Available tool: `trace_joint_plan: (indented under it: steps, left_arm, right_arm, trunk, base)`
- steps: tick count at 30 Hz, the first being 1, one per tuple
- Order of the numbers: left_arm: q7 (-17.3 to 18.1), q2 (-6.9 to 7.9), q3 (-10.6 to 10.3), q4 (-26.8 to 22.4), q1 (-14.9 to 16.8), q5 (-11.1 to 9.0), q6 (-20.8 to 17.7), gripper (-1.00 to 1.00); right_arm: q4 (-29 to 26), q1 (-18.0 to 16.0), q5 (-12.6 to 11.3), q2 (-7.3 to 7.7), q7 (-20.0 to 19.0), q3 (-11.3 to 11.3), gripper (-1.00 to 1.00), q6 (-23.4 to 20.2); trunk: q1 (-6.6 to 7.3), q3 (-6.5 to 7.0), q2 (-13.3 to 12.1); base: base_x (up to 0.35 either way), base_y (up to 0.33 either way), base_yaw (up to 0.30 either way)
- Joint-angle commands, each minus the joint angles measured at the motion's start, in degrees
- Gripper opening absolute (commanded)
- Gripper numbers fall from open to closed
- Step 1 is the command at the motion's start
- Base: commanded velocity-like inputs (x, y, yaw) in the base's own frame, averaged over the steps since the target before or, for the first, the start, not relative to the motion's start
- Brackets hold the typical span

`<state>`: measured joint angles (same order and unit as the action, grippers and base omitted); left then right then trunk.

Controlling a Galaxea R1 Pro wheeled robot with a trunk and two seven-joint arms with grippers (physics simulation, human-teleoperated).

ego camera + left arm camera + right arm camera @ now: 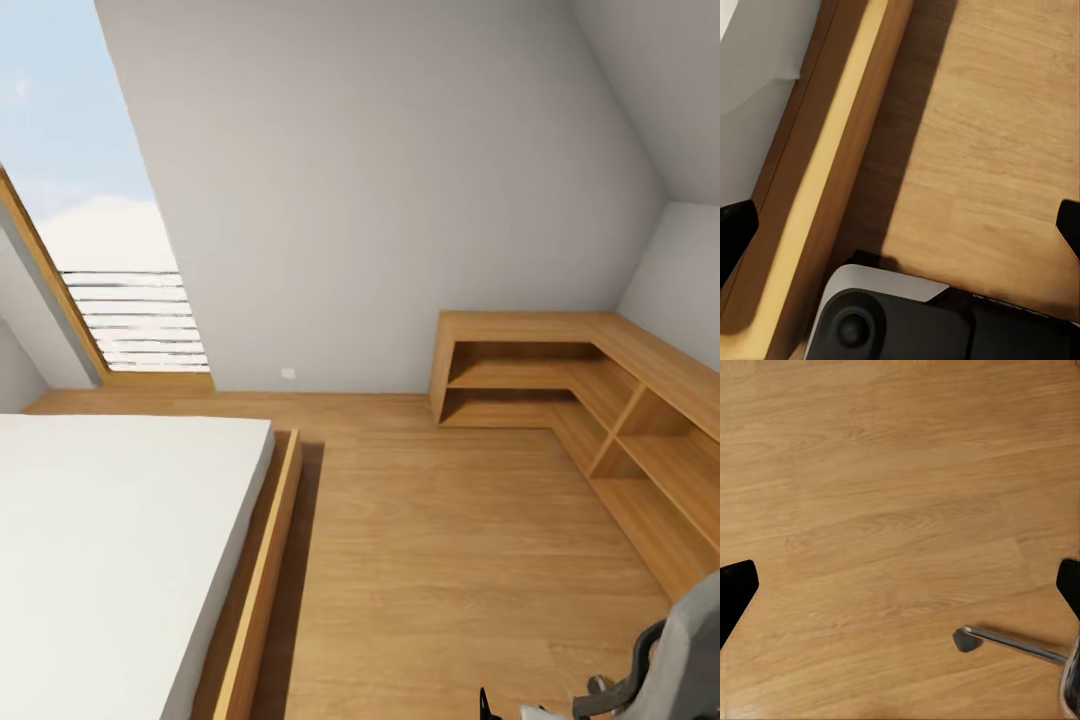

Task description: In the bedroom, organize the workspace by keeping the computer under the desk, ensuring the monitor is on the desk, placing the keyboard on the desk next to the monitor, placing the mouse on the desk next to the keyboard, moving the folder from the swivel chair onto the desk next to the mouse, stacking the notebook on top of the folder with the pen on top of the notebook, and positioning the swivel chair next to the desk.

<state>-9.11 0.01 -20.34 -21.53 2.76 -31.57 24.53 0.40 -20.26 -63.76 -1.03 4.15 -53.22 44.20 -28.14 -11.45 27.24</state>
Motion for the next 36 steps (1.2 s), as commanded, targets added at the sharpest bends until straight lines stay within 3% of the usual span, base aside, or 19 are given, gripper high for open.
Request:
trace_joint_plan:
  steps: [1,36]
  left_arm:
    - [-0.47,0.05,-0.49,0.00,0.05,-0.23,0.22,1.00]
    - [-0.47,0.07,-0.46,0.00,0.05,-0.25,0.16,1.00]
  right_arm:
    - [0.04,-0.04,-0.04,-0.03,0.43,-0.48,1.00,0.10]
    - [0.04,-0.04,-0.04,-0.04,0.24,-0.56,1.00,0.10]
  trunk:
    - [-0.06,-0.10,0.09]
    - [-0.06,0.51,0.09]
  base:
    - [0.329,0.000,0.000]
    - [0.329,0.000,-0.047]
